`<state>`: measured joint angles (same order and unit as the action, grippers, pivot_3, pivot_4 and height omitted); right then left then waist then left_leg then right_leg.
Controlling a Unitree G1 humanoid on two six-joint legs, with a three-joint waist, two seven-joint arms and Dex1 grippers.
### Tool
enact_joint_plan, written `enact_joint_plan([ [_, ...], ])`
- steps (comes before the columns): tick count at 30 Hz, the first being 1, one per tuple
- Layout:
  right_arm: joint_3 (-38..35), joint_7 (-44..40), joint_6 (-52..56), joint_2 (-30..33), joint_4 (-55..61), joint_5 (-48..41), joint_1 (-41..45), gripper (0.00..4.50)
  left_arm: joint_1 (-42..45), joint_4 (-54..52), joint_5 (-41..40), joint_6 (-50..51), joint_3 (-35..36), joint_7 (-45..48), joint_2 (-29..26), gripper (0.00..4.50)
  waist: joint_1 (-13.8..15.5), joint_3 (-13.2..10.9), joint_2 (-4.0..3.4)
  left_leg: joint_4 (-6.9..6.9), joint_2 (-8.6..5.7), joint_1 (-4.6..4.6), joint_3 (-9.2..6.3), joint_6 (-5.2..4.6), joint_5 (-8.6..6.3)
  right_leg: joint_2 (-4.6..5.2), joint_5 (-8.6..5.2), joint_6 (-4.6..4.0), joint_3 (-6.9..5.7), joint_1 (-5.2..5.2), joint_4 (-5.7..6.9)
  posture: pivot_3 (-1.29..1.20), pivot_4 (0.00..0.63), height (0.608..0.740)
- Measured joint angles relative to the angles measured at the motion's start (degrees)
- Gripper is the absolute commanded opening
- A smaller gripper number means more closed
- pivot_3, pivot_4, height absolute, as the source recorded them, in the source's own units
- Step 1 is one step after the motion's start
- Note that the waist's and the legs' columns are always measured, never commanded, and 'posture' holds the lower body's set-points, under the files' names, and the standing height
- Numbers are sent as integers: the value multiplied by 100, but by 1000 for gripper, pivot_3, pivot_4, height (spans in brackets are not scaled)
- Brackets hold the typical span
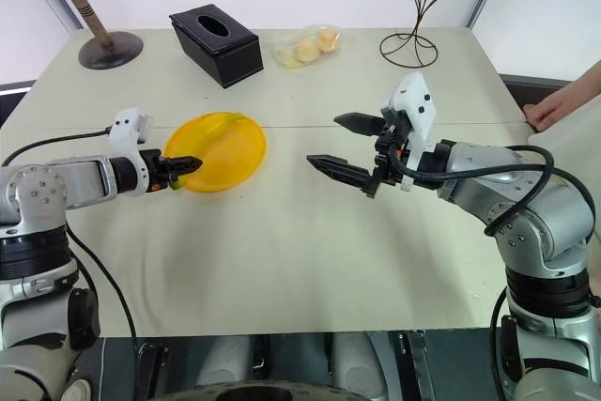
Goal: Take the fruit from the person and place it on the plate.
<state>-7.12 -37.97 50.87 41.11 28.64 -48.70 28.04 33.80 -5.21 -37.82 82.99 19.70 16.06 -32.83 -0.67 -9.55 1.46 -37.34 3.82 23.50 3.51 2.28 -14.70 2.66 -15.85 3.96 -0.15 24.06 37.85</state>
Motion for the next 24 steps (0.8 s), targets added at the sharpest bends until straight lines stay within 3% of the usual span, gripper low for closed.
enact_joint_plan([
  [3, 0, 0, 0, 0, 0, -1, 0, 4500, -13, 5, 58, -129, 0, 28, -1, 4329, 4, 0, 0, 0, 0, 0, 0, 0, 0, 1, 0, 0, 0, 0, 0, 0, 150, 740],
  [4, 0, -1, 0, 0, 0, -1, 0, 4500, -13, 5, 75, -138, 0, 38, -2, 4462, 7, 0, 0, 0, 0, 0, 1, 0, 0, 1, 0, 0, 0, 0, 0, 0, 150, 740],
  [14, 0, -67, -1, 10, -9, 0, 3, 4500, -58, -505, -348, -311, 38, 795, -204, 4462, 0, 0, 0, 1, 0, 0, 0, 0, 0, 0, 0, 0, 0, 1, 0, 0, 150, 740],
  [24, 6, -448, -62, 196, -317, 87, -52, 4500, -1252, -1895, -1362, -364, 1711, 1807, -1745, 4462, -17, -2, 4, 7, 2, -1, 1, 0, 0, 1, -1, -2, 9, 13, 2, 0, 150, 740],
])
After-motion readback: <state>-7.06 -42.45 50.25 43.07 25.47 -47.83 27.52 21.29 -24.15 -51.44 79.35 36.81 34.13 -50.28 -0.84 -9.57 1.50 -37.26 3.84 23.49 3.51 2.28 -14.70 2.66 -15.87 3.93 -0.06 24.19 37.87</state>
